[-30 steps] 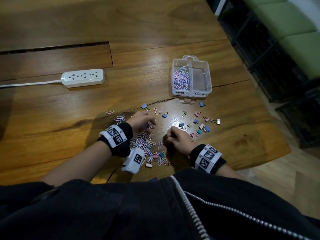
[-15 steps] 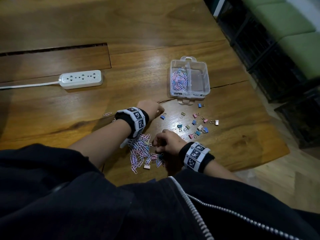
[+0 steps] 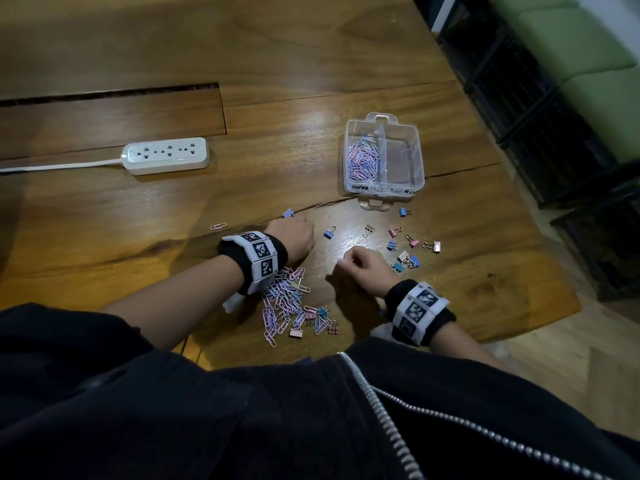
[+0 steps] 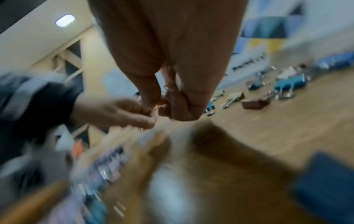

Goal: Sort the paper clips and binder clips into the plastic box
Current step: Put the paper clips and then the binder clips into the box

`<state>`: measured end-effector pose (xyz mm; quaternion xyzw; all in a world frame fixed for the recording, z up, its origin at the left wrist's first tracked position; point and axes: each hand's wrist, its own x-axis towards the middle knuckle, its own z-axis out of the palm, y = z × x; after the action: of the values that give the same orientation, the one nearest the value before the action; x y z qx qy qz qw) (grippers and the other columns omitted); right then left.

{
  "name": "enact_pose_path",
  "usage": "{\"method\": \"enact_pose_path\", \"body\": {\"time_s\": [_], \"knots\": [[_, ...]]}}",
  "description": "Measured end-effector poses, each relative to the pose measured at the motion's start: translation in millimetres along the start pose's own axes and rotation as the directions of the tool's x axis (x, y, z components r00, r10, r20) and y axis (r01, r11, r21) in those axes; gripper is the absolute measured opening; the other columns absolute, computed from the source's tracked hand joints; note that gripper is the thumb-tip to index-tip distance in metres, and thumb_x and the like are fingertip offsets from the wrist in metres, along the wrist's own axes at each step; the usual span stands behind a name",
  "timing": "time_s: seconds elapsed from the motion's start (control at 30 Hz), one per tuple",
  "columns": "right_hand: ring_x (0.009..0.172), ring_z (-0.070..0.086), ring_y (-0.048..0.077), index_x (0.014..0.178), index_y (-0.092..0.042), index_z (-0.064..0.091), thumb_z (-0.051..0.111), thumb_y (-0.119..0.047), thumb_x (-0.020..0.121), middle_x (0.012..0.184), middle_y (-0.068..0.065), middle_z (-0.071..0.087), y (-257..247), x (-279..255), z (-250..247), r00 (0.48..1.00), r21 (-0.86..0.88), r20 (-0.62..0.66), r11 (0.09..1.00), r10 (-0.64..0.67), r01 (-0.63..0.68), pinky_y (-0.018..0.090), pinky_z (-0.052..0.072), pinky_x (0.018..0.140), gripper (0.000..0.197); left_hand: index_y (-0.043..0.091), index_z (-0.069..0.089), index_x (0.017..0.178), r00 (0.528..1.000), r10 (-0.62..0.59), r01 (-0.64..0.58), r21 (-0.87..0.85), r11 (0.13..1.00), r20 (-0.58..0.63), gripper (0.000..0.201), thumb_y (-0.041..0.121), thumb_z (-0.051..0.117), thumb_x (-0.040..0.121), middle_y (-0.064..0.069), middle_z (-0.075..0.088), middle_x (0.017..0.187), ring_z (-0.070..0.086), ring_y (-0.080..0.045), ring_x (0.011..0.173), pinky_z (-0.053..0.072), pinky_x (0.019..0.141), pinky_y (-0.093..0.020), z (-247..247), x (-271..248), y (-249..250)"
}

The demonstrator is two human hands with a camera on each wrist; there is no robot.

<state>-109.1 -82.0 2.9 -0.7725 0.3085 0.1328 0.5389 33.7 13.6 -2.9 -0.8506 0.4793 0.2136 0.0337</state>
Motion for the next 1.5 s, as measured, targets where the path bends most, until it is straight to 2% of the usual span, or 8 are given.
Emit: {"method": "enact_pose_path", "body": {"time_s": [0.1,0.23,0.33,0.43,0.53,0.63,1.0,1.5], "knots": [[0.049,0.045,0.005,0.074,-0.012,0.046,0.044,-0.008,0.092,0.068,0.002,0.049,-3.4,2.8,-6.5,0.997,0.576,0.047,0.814,0.058,-0.074,0.013,0.039,0.045,0.018,0.013,0.044,0.069,0.989,-0.099,0.147,-0.645,0.750,0.110,0.029,0.017,0.035,0.096,-0.007,0.043,0.068,0.041,-0.019,0.056,0.030,0.052,-0.025,-5.9,-8.8,-15.2],[0.050,0.042,0.008,0.093,-0.009,0.054,0.038,-0.002,0.093,0.066,0.003,0.048,-13.0,6.1,-5.5,0.988,0.784,0.133,0.602,0.079,-0.154,0.015,0.039,0.042,0.018,0.014,0.035,0.059,0.961,-0.141,0.206,-0.956,-0.210,0.238,0.020,0.010,0.034,0.079,-0.002,0.039,0.057,0.036,-0.010,0.041,0.030,0.042,-0.016,-18.7,-31.9,-49.3],[0.057,0.048,0.009,0.091,-0.009,0.056,0.036,-0.006,0.094,0.070,0.001,0.052,-20.9,7.2,1.2,0.980,0.777,0.180,0.600,0.080,-0.192,0.015,0.044,0.049,0.021,0.013,0.043,0.064,0.961,-0.133,0.181,-0.911,-0.370,0.245,0.012,0.014,0.036,0.074,-0.001,0.052,0.054,0.043,-0.011,0.040,0.033,0.038,-0.014,-21.9,-45.6,-76.0],[0.058,0.044,0.008,0.082,-0.009,0.056,0.041,-0.010,0.092,0.070,0.000,0.048,-26.0,10.4,10.7,0.979,0.765,0.183,0.611,0.094,-0.202,0.016,0.038,0.054,0.018,0.014,0.046,0.068,0.913,-0.290,0.246,-0.954,-0.169,0.287,0.028,0.018,0.032,0.092,0.005,0.047,0.049,0.038,-0.007,0.036,0.027,0.032,-0.012,-18.8,-45.5,-97.6],[0.053,0.033,0.007,0.076,-0.011,0.054,0.046,-0.015,0.091,0.062,-0.003,0.039,-33.9,14.2,23.6,0.981,0.662,0.111,0.725,0.156,-0.190,0.017,0.025,0.049,0.017,0.011,0.051,0.077,0.860,-0.502,0.376,-0.778,0.503,0.091,0.021,0.021,0.044,0.094,-0.002,0.049,0.070,0.044,-0.016,0.062,0.037,0.058,-0.022,-12.2,-47.3,-109.7],[0.041,0.046,0.002,0.074,-0.012,0.050,0.053,-0.011,0.088,0.055,-0.006,0.053,-45.8,13.1,37.2,0.993,0.454,0.046,0.883,0.109,-0.118,0.012,0.033,0.037,0.015,0.012,0.053,0.093,0.864,-0.503,0.425,-0.487,0.763,-0.035,0.021,0.032,0.058,0.088,-0.005,0.053,0.089,0.048,-0.020,0.085,0.034,0.072,-0.028,-3.7,-57.6,-112.7],[0.114,0.041,0.026,0.116,-0.018,0.050,0.076,-0.044,0.064,0.118,0.010,0.051,-73.7,54.2,84.7,0.995,-0.473,0.000,0.877,-0.099,0.087,0.039,0.039,0.097,0.064,0.013,0.060,0.096,0.956,-0.291,0.252,-0.408,0.877,-0.035,0.021,0.029,0.047,0.094,-0.007,0.066,0.101,0.057,-0.020,0.085,0.046,0.075,-0.032,27.2,-66.6,-96.7],[0.087,0.045,0.018,0.064,-0.018,0.034,0.054,-0.026,0.089,0.095,0.008,0.046,-67.5,46.1,77.0,0.995,-0.545,0.095,0.834,-0.038,0.084,0.025,0.035,0.075,0.033,0.007,0.051,0.106,0.886,-0.462,0.402,-0.451,0.797,-0.027,0.035,0.039,0.049,0.091,-0.004,0.056,0.092,0.055,-0.022,0.087,0.049,0.077,-0.034,24.1,-60.6,-103.0]]}}
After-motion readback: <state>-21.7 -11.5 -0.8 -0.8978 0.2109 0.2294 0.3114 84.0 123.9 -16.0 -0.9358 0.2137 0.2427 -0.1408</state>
